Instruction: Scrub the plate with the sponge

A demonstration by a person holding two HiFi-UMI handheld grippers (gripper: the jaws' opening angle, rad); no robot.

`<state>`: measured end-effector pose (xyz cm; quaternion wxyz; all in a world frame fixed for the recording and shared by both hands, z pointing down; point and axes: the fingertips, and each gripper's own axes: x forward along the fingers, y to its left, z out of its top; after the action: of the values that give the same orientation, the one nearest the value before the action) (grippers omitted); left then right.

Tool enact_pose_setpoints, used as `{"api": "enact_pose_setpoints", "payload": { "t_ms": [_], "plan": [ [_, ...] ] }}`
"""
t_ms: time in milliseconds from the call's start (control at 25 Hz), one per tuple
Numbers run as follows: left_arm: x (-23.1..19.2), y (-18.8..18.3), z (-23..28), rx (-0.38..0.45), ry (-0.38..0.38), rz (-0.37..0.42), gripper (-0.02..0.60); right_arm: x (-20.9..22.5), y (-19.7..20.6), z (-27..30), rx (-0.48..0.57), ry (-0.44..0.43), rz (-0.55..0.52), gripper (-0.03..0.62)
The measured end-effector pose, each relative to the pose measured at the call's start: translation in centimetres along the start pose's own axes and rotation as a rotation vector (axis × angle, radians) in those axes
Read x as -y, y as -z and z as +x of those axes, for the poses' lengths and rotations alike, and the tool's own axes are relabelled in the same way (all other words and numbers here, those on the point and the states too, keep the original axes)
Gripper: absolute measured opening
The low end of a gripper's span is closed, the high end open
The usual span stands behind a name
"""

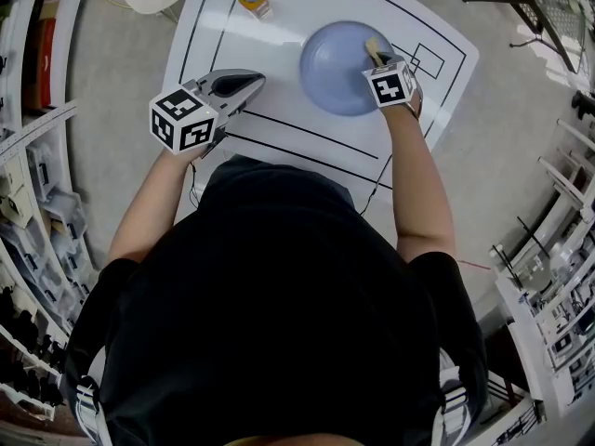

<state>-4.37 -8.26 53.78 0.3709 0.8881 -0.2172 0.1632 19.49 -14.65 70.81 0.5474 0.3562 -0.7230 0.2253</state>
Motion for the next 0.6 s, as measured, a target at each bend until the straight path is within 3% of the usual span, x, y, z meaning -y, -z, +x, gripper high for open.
{"api": "enact_pose_setpoints", "payload": {
  "t_ms": [600],
  "plan": [
    [1.2, -0.6, 0.1, -0.005, 0.025, 0.031, 0.008, -2.1, 4.4, -1.2, -0.087, -0.004, 0.018, 0.037]
  ]
}}
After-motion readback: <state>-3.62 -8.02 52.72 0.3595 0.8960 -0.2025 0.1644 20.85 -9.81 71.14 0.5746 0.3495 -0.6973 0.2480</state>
